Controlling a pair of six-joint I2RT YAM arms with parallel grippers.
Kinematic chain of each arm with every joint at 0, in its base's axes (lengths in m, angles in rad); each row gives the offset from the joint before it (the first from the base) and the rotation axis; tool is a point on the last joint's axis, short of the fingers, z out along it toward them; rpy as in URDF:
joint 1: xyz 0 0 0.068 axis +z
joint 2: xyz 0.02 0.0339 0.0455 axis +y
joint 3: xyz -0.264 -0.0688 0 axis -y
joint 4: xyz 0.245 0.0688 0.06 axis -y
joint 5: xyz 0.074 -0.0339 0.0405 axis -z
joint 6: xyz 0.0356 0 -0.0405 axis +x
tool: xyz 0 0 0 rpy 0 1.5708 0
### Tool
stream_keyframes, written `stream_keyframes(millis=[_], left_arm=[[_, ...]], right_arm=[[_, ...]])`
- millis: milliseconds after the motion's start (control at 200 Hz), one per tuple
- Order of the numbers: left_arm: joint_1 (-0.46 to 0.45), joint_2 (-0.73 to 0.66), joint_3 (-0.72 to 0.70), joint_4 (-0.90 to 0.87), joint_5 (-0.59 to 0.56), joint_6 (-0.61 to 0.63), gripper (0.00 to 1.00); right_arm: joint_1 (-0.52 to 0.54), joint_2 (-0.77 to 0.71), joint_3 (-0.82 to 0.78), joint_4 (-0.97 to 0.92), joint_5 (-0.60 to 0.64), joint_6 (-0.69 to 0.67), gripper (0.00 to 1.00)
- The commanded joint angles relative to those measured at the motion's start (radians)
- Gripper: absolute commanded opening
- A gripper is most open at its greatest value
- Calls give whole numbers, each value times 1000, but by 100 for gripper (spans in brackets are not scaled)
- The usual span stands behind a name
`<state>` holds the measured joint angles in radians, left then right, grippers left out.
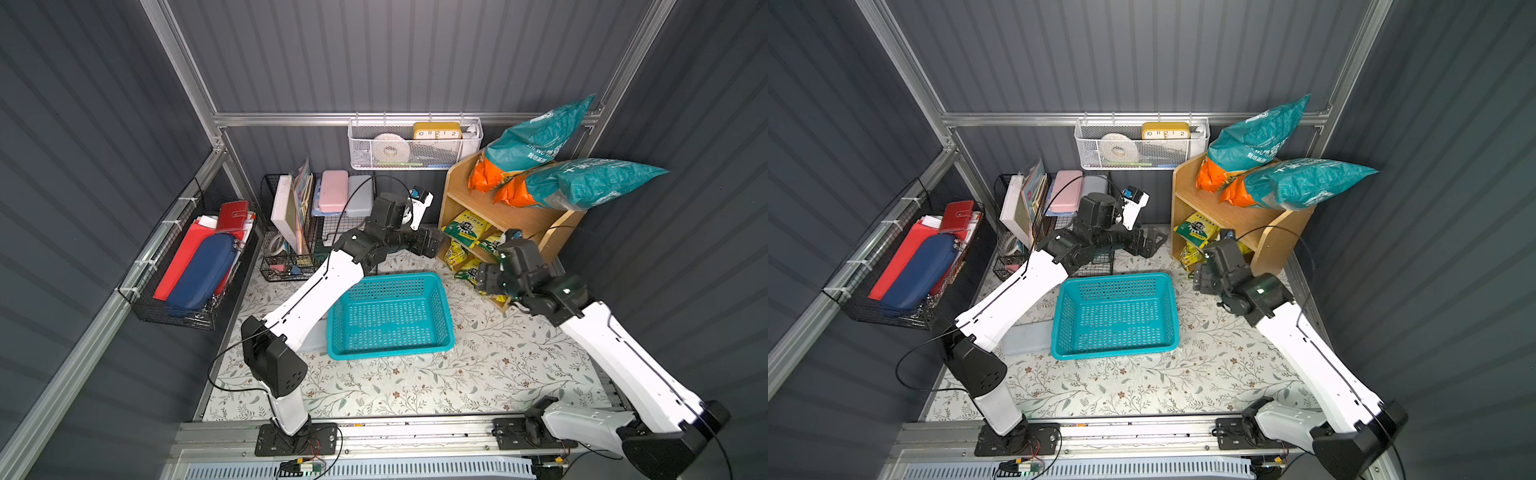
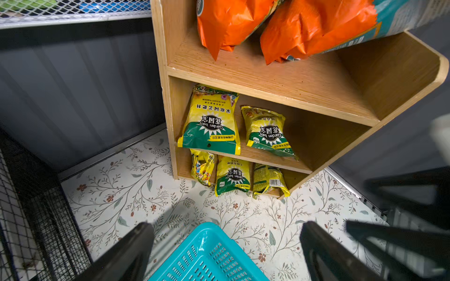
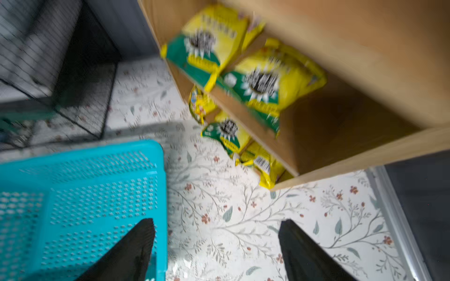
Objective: Take down the fertilizer bag from the shelf
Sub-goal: Pick up the fertilizer bag from the shelf.
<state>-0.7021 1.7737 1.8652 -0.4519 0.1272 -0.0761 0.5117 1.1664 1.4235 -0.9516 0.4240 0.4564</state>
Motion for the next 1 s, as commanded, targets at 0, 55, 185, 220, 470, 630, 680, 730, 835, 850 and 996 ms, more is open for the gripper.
stream_keyframes(millis=[0, 55, 185, 220, 470, 630, 680, 730, 835, 850, 996], left_arm=[[-10, -20, -67, 4, 16, 13, 99], [-9, -50, -122, 10, 3, 12, 99], [-9, -129, -242, 12, -29, 12, 99], [-10, -151, -274, 13, -36, 13, 99], [-11, -274, -498, 71, -61, -26, 99], [-9, -297, -543, 66, -75, -38, 99], [-11, -306, -554, 64, -81, -37, 99], [-10, -316, -568, 62, -85, -38, 99], [-9, -340, -599, 62, -90, -39, 99], [-10, -343, -602, 62, -91, -39, 99], [-10, -368, -633, 52, -103, -36, 99]], right_arm=[[7, -44, 168, -83, 129, 5, 83], [7, -48, 222, -78, 166, -19, 84], [0, -32, 365, -83, 292, -92, 91], [-10, -24, 407, -91, 305, -98, 95], [-207, -17, 538, 15, 79, -23, 99], [-435, 102, 636, -13, -262, 140, 99], [-508, 129, 638, 11, -387, 197, 99], [-565, 144, 633, 49, -457, 243, 99], [-633, 152, 583, 159, -519, 321, 99], [-643, 156, 580, 170, -535, 333, 98], [-684, 230, 574, 206, -614, 397, 96]])
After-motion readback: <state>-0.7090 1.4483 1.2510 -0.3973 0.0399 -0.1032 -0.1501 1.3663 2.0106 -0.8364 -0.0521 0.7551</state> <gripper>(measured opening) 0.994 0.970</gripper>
